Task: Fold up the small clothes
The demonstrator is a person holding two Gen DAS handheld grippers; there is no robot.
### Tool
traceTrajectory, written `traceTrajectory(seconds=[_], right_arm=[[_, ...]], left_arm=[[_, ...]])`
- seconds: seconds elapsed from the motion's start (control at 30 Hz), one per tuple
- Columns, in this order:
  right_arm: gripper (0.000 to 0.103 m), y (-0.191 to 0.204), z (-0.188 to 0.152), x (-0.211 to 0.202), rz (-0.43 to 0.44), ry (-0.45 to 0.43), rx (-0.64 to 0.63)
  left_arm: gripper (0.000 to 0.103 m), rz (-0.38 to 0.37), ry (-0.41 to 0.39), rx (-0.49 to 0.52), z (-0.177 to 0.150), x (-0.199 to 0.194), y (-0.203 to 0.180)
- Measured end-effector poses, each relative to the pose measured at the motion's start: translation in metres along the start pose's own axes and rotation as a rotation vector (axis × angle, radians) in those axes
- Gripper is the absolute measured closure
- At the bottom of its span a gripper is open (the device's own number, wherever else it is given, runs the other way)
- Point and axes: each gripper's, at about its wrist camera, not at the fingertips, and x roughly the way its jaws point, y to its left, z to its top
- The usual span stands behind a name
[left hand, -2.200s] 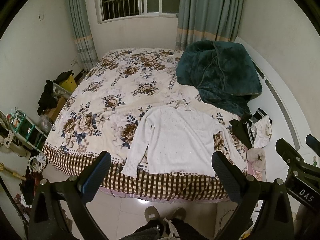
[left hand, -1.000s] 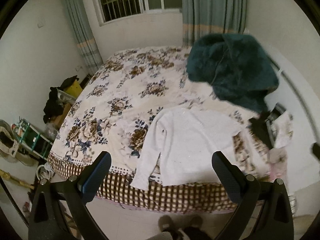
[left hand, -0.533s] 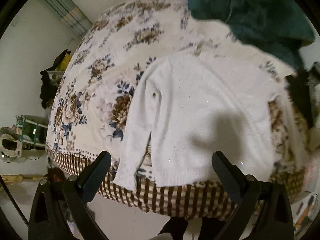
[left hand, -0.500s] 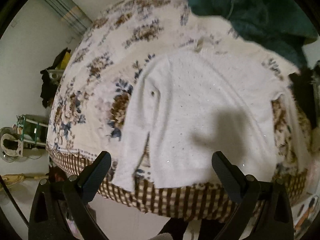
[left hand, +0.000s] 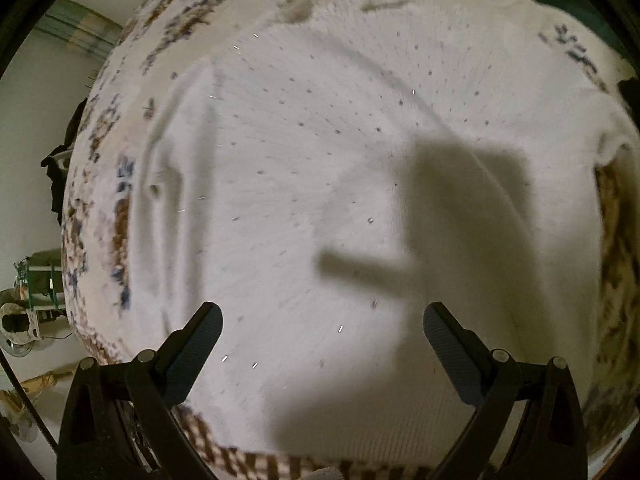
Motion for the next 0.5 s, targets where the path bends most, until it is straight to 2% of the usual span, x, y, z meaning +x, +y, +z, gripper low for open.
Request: traceTrajectory(seconds=[0.03,0.07,0.1,0.13,0.17,0.23,0.27,0.33,0.43,0.5], right_arm=[[0.017,-0.004,0.002,0.011,0.037,0.016,0.030],[0.035,-0.006,0.003,0.020,0.068,0.028,0.051],[0.047,-0.005,0.001,0.022,0.080,0.014,0.056],[0.086,-0.004,-0.001,0.019,0.081,-0.014,0.050],[0.095,-0.003,-0.004,0.013,0.075,-0.041,0.031],[0.095,-0.007,-0.007,-0.011,0.073,-0.130,0.009],[0.095,-0.012,-0.007,-0.030,0.051,-0.199,-0.003],[0.095,-0.024,-0.006,-0.055,0.016,-0.279,-0.002],[0.095,-0.041,0.006,-0.064,-0.006,-0.278,0.023],[0.092,-0.044,0.024,-0.052,0.006,-0.224,0.030]], left_arm=[[0.000,0.005,0.003,0.005,0.005,0.006,-0.004],[0.000,0.007,0.004,0.011,0.008,0.011,-0.006],[0.000,0.005,-0.003,0.015,0.012,0.015,-0.009],[0.000,0.004,-0.009,0.019,0.015,0.016,-0.011],[0.000,0.002,-0.016,0.023,0.018,0.018,-0.012],[0.000,-0.007,-0.027,0.030,0.022,0.021,-0.014],[0.000,-0.010,-0.030,0.034,0.025,0.022,-0.015],[0.000,-0.018,-0.038,0.041,0.028,0.025,-0.016],[0.000,-0.025,-0.054,0.047,0.033,0.029,-0.017],[0.000,-0.025,-0.056,0.053,0.035,0.033,-0.017]])
